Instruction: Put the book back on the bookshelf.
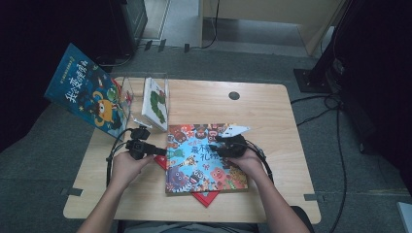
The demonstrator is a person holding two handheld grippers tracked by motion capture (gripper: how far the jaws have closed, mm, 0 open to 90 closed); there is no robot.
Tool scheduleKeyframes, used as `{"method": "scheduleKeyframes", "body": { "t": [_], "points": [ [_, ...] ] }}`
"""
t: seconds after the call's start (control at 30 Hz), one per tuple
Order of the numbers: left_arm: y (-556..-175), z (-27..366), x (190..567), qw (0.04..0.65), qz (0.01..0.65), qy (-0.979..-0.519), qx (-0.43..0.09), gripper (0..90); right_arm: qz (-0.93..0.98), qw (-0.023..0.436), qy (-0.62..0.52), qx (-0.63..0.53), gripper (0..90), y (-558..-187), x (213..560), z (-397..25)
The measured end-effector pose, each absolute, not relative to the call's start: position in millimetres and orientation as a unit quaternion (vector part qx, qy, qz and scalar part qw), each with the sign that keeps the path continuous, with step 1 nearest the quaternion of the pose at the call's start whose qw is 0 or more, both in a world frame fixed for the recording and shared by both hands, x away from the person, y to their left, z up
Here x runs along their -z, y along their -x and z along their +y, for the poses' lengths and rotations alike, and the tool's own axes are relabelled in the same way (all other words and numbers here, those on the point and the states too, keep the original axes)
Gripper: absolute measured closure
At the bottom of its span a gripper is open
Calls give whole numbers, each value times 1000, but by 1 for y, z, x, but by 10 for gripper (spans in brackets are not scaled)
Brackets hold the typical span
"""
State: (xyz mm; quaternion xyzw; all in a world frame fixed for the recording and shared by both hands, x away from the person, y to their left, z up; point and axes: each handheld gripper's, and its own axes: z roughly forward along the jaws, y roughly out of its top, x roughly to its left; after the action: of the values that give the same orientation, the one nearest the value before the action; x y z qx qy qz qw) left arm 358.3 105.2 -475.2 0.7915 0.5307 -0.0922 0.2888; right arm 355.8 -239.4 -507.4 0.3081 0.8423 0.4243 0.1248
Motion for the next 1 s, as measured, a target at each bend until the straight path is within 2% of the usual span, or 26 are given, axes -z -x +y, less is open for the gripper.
{"method": "scheduleKeyframes", "body": {
  "t": [0.17,0.4,0.53,0.83,1.0],
  "points": [
    [-357,104,483,290,525,-795,90,780,837,115,-326,-424,632,-356,506,-247],
    [-357,101,489,296,514,-800,89,882,828,132,-359,-410,772,-353,504,-267],
    [-356,99,490,298,512,-801,90,900,813,142,-397,-401,848,-352,503,-285],
    [-355,100,491,305,514,-796,95,900,781,170,-463,-382,868,-352,504,-317],
    [-350,101,492,307,515,-795,97,900,785,157,-466,-378,883,-355,507,-317]
  ]
}}
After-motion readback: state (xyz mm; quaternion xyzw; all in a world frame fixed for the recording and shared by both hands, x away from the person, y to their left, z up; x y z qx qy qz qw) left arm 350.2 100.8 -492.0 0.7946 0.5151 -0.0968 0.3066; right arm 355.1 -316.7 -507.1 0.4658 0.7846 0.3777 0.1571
